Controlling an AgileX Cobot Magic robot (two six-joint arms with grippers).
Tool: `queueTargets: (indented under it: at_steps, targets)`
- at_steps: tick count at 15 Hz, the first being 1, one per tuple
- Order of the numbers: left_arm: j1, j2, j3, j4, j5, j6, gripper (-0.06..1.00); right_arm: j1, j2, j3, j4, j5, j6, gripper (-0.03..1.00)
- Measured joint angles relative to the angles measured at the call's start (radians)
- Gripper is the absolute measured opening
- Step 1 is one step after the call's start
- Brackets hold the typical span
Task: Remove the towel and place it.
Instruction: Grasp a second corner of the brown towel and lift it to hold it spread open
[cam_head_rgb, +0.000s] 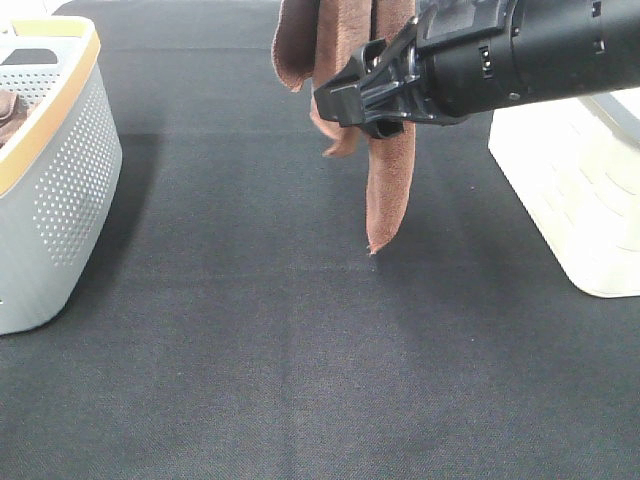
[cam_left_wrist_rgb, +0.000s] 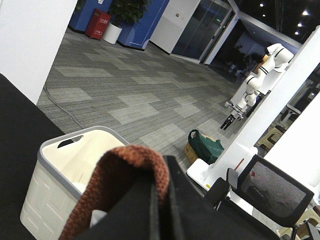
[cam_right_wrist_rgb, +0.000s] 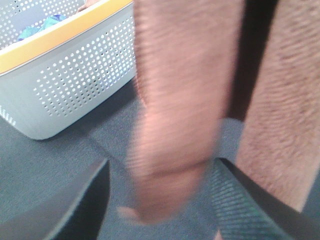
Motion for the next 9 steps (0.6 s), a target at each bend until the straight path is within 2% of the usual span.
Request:
queueTargets:
  at_steps: [3, 6, 7, 9]
  targets:
    - [0.000, 0.000, 0.000, -0.010, 0.000, 0.000, 0.00, 0.000, 0.005, 0.000, 0.000, -0.040, 0.000, 0.67]
    - [-0.005, 0.000, 0.000, -0.015, 0.000, 0.000, 0.00, 0.000, 0.047, 0.000, 0.000, -0.043, 0.000, 0.66]
    - [-0.007, 0.000, 0.000, -0.015, 0.001, 0.000, 0.00, 0.000, 0.059, 0.000, 0.000, -0.043, 0.000, 0.60]
    - [-0.008, 0.000, 0.000, -0.007, 0.001, 0.000, 0.00, 0.000, 0.065, 0.000, 0.000, -0.038, 0.000, 0.31]
